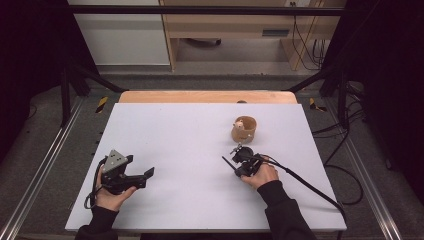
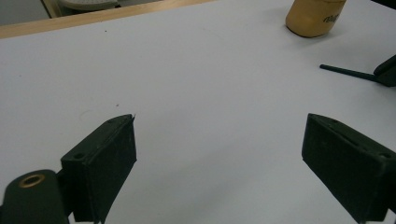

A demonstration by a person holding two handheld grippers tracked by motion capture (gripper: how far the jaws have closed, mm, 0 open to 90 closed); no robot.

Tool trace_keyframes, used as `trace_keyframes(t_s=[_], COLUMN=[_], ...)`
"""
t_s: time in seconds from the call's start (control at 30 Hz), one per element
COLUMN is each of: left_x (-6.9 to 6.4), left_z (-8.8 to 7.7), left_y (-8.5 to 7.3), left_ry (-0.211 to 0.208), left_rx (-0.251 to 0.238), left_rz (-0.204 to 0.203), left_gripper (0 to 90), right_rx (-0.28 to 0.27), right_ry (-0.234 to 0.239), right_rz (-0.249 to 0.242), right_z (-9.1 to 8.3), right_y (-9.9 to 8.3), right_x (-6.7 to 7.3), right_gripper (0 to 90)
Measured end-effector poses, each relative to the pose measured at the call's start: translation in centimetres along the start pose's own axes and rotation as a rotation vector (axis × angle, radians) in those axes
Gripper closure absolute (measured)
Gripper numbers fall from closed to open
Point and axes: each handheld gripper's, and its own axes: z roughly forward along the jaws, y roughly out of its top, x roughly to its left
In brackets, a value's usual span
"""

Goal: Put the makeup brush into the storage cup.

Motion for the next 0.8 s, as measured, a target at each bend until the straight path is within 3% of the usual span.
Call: trace_keyframes(t_s=[0.63, 0.8], left_x=[-0.02, -0.01], left_z=[0.01, -0.01], left_y=[0.0, 0.01], left_ry=[-0.001, 0.001], left_rx=[0.004, 0.001], left_rz=[0.004, 0.002], left_gripper=[9.5, 9.5], right_rx=[0.005, 0.002], right_ry=[-0.001, -0.013], right_rz=[0.015, -0.001], right_z=[0.0, -0.19], right_y=[0.04, -0.09], right_x=[0.16, 0.15], right_gripper=[83.1, 83.2])
